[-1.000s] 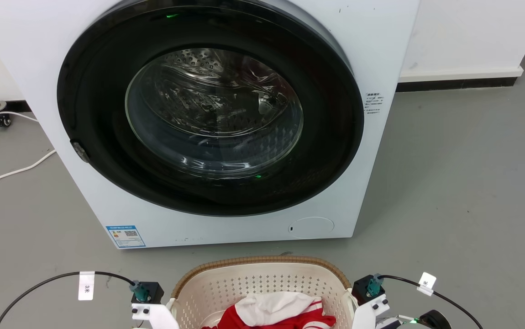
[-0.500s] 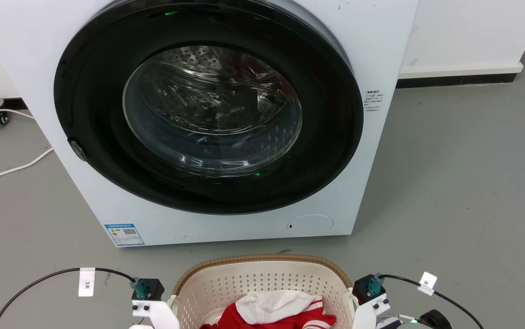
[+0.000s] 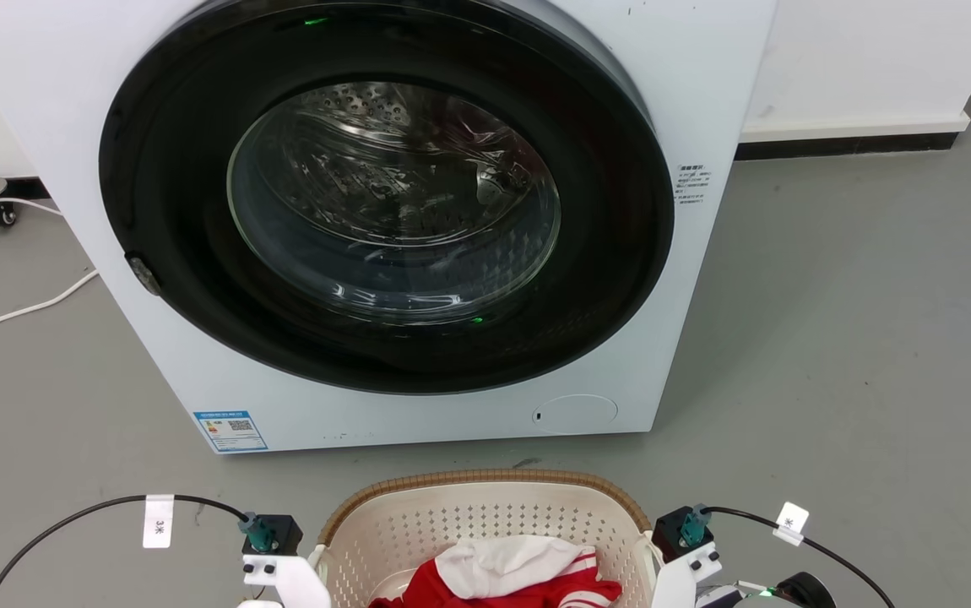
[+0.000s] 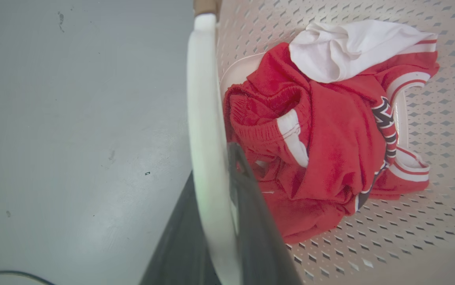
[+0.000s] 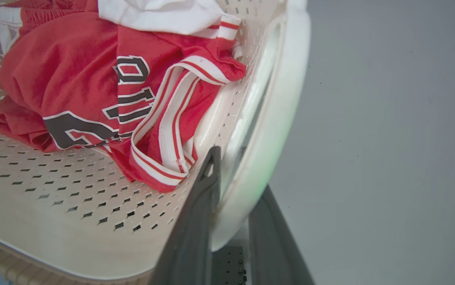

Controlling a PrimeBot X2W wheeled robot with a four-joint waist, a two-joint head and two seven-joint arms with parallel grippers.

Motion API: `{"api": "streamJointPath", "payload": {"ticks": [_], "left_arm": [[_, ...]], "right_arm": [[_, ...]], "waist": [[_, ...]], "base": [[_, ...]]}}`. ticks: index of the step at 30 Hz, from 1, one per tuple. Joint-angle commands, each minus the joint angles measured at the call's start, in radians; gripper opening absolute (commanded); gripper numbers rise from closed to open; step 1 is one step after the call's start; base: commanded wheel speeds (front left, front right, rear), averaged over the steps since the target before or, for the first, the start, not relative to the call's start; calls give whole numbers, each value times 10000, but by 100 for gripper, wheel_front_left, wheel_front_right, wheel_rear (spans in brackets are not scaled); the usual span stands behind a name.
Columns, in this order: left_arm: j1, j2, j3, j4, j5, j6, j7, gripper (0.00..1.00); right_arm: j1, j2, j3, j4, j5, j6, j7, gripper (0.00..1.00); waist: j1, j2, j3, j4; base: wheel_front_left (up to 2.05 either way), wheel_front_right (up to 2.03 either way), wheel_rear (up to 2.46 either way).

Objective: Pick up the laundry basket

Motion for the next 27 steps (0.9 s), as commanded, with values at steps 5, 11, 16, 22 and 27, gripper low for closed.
{"api": "streamJointPath", "payload": {"ticks": [5, 11, 16, 22, 27], "left_arm": [[-234, 137, -129, 9, -112, -39, -82, 0], [-237, 141, -274, 12, -257, -39, -113, 0], [-249, 143, -396, 22, -398, -39, -164, 0], [-261, 129, -524, 32, -525, -39, -168, 0], [-278, 133, -634, 32, -650, -39, -197, 0]], "right_arm": [[-75, -34, 73, 43, -5, 33, -53, 0], [-51, -25, 83, 55, 13, 33, -47, 0], [-39, -50, 86, 52, -9, 33, -53, 0], [-13, -87, 91, 32, 2, 33, -30, 0], [-1, -102, 95, 14, -6, 33, 5, 0]], "waist": [[0, 0, 28, 9], [0, 0, 49, 28], [0, 0, 48, 36], [0, 0, 37, 50], [0, 0, 32, 53]], "base": [[0, 0, 0], [0, 0, 0], [0, 0, 0], [0, 0, 0], [0, 0, 0]]}}
